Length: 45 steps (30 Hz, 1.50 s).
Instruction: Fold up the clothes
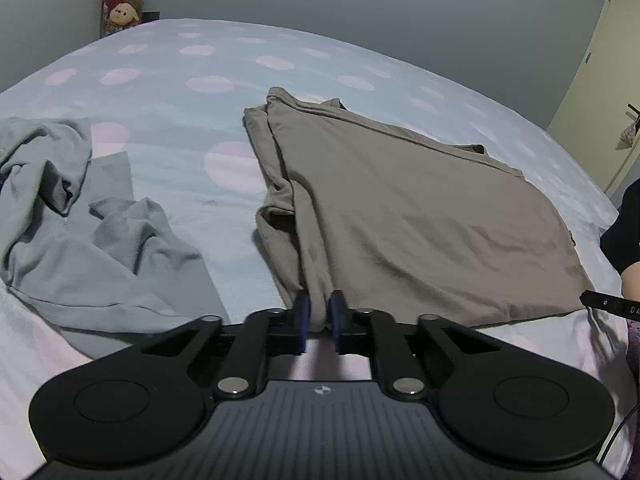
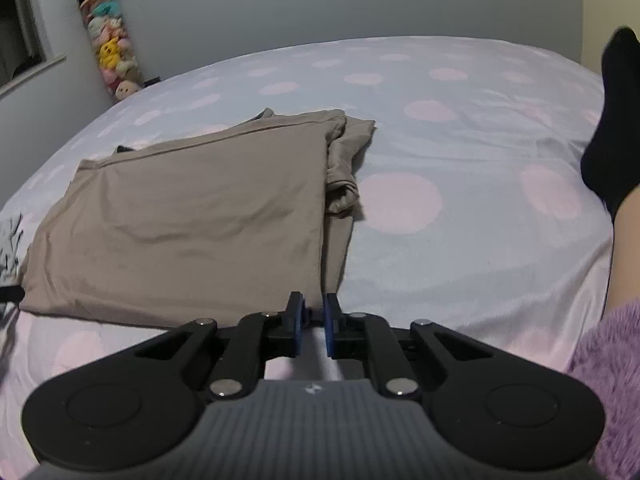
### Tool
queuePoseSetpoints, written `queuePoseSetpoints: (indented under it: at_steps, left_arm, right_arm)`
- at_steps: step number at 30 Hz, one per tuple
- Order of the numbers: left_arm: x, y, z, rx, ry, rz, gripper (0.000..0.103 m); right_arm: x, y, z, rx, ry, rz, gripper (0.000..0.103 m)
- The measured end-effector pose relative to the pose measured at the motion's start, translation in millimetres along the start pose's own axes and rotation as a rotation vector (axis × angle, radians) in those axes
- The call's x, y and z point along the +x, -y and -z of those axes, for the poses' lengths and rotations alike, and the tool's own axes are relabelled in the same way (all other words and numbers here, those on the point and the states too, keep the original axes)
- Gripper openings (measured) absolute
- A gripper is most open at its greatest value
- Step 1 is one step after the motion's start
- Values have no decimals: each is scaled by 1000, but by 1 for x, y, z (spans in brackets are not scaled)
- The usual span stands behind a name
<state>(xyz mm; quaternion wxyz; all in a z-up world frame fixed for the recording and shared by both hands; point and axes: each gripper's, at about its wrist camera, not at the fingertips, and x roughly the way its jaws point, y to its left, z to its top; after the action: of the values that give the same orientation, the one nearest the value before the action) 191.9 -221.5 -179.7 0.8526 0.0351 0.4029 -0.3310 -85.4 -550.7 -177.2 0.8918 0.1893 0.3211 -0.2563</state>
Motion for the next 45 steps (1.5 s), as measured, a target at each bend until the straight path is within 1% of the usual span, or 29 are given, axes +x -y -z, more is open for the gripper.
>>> queuePoseSetpoints:
  at_steps: [4,6,9,11,12,13,15,17,18,19,20,22,23,24,27,28,29,30,32,34,39,41,43,44,45]
  left_arm:
    - [-5,-1,4,8,14,-32,1]
    - [-8,-4,5,-12,9,-44,1]
    - [-14,-1,9,7,18,-99,1]
    - [-16,0,11,10,21,-150,0]
    - [-18,0,12,11,22,-177,0]
    - [-20,-3,13,-12,27,-175,0]
    - [-26,-9,13,-65,39,-162,0]
    - [-31,-3,15,-44,55,-175,0]
    - [-33,0,15,-31,63,-183,0]
    - [-33,5,17,-2,63,-198,0]
    - [-32,11,18,30,62,-214,0]
    - [-31,22,22,92,61,-247,5]
    - [-30,27,23,123,60,-263,10]
    - [-30,33,25,155,59,-279,13]
    - [-26,50,30,274,63,-334,16]
    - [-25,56,32,319,66,-353,17]
    - [-24,58,33,332,64,-349,19]
    - [-22,59,33,340,61,-342,22]
    - [-20,58,32,328,58,-336,22]
    - [-18,56,32,316,55,-331,22]
    - [-20,44,24,225,93,-293,27]
    - [-17,39,19,202,97,-285,29]
    - [-13,36,15,188,92,-284,32]
    - [-12,35,13,183,91,-286,35]
    - [-11,34,11,177,90,-287,42]
  right_arm:
    - [-3,-7,4,-58,18,55,8]
    - [-4,-8,6,-68,22,74,8]
    - [-6,-6,7,-67,23,89,8]
    - [-7,-4,8,-58,21,111,7]
    - [-8,-2,8,-53,20,122,4]
    - [-9,0,9,-48,15,154,0]
    - [-12,8,10,-15,13,179,0]
    - [-17,12,9,7,27,169,1]
    - [-19,9,11,-8,33,166,2]
    - [-21,7,12,-23,40,162,4]
    - [-22,3,13,-45,41,153,5]
    - [-24,-6,17,-90,44,133,5]
    - [-23,-9,19,-107,43,127,7]
    - [-23,-13,20,-124,41,121,9]
    - [-22,-25,26,-207,40,153,21]
    - [-21,-29,28,-235,42,161,29]
    - [-21,-32,29,-247,41,159,34]
    - [-21,-34,30,-257,39,157,35]
    - [-19,-33,31,-236,27,151,36]
    - [-17,-29,30,-204,19,146,41]
    - [-12,-20,27,-142,-9,116,49]
    - [-11,-21,27,-152,-17,114,51]
    - [-10,-22,28,-159,-20,114,53]
    - [-10,-21,29,-153,-14,112,56]
    - [-10,-21,30,-147,-8,111,58]
